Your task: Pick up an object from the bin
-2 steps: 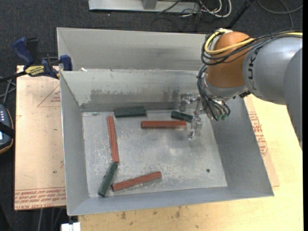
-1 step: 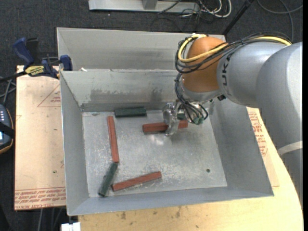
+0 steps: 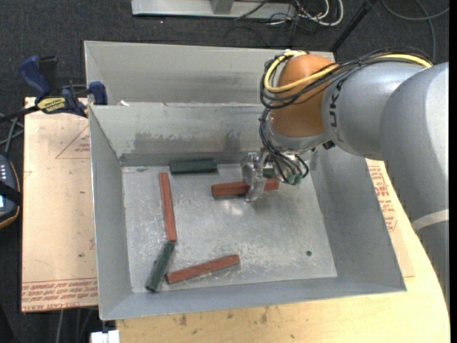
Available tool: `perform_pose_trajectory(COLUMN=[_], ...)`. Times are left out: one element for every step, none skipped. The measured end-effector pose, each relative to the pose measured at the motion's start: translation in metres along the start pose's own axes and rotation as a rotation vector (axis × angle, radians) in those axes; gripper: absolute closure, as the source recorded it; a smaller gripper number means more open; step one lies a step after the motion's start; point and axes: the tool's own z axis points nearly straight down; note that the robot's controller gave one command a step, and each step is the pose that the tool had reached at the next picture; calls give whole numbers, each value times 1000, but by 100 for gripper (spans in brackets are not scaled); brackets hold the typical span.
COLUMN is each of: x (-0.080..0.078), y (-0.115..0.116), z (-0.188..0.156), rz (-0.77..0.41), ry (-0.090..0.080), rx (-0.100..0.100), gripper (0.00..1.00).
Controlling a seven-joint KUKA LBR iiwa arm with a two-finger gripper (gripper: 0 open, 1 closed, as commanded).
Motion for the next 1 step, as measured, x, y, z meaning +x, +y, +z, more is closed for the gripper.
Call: perform_pose_trajectory(x=[11], y=[-5], z=[-161], rz=[5], ry=[-5], rx=[2], gripper=[100])
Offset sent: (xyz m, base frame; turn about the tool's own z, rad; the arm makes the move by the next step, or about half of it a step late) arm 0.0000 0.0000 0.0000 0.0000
